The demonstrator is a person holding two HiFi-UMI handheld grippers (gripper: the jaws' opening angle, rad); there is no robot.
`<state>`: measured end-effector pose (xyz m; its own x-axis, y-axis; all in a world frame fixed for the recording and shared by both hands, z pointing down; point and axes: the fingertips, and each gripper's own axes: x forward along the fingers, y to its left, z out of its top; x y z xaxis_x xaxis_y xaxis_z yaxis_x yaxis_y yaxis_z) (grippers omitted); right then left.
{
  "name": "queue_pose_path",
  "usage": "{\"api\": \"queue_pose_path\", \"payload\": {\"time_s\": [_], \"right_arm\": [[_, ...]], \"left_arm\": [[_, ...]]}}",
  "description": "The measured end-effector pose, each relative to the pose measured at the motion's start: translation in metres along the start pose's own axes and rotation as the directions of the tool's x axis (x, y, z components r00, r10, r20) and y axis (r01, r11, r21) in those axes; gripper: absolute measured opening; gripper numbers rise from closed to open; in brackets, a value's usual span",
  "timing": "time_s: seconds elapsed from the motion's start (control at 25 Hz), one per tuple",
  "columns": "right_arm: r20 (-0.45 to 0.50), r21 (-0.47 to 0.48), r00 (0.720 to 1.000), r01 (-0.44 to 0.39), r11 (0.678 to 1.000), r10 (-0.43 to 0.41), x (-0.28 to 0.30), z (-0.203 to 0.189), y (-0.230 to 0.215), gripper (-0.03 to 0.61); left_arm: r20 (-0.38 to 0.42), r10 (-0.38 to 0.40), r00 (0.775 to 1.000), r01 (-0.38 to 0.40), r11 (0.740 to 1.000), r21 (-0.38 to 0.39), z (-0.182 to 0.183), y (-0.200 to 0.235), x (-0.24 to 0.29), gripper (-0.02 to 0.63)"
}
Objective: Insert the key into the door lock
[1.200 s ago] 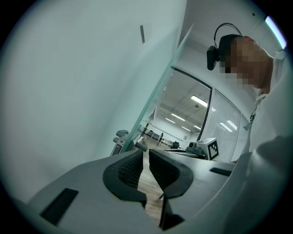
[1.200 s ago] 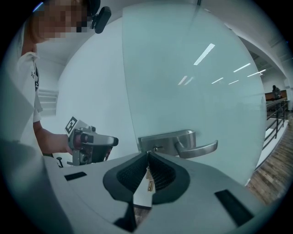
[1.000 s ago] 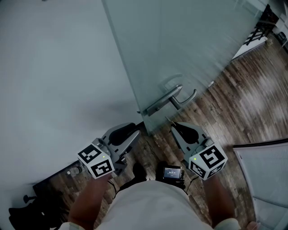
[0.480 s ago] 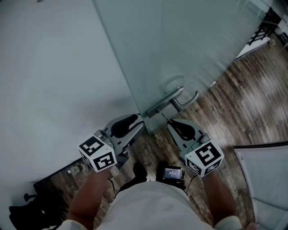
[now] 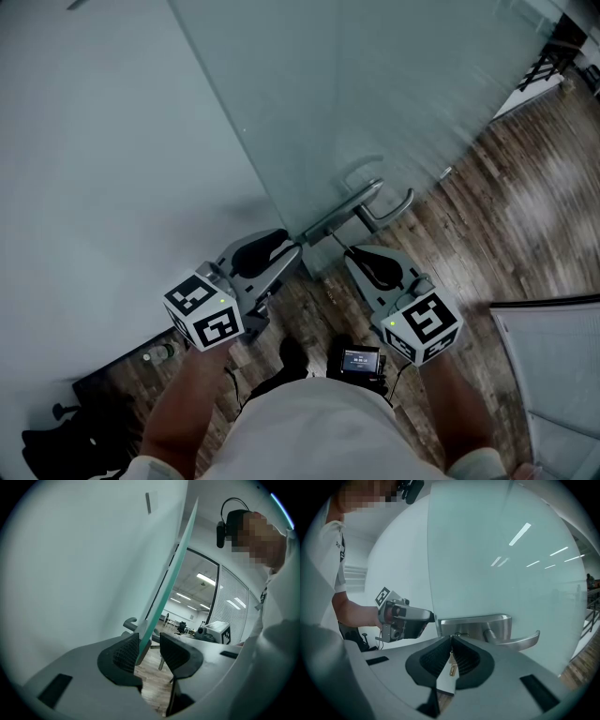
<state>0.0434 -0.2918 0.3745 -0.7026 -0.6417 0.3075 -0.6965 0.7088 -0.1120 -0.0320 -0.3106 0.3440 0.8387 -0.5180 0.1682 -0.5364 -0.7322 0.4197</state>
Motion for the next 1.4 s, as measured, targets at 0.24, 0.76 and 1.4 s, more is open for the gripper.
{"api": "queue_pose_path", "payload": {"time_s": [0.24,0.76,1.4], "right_arm": [[0.007,-0.002,1.000,-0.004,1.000,0.004,0.001,-0.001,0.000,0.029],[0.025,-0.012,1.000,-0.008,1.000,0.008,0.002,0.003,0.002,0.029],[0.026,0.011,1.000,0.001,1.000,-0.001,0.006,-0.015,-0.004,0.028]], "left_arm": [[-0.002,-0.003,1.000,0.003,1.000,0.001,-0.003,0.002,0.003,0.132],[0.015,-0.006,1.000,0.007,0.999,-0.053,-0.002,0.006,0.005,0.132],[0.025,-0.016,1.000,0.017,0.998,-0.063,-0.002,0.006,0.006,0.130]]}}
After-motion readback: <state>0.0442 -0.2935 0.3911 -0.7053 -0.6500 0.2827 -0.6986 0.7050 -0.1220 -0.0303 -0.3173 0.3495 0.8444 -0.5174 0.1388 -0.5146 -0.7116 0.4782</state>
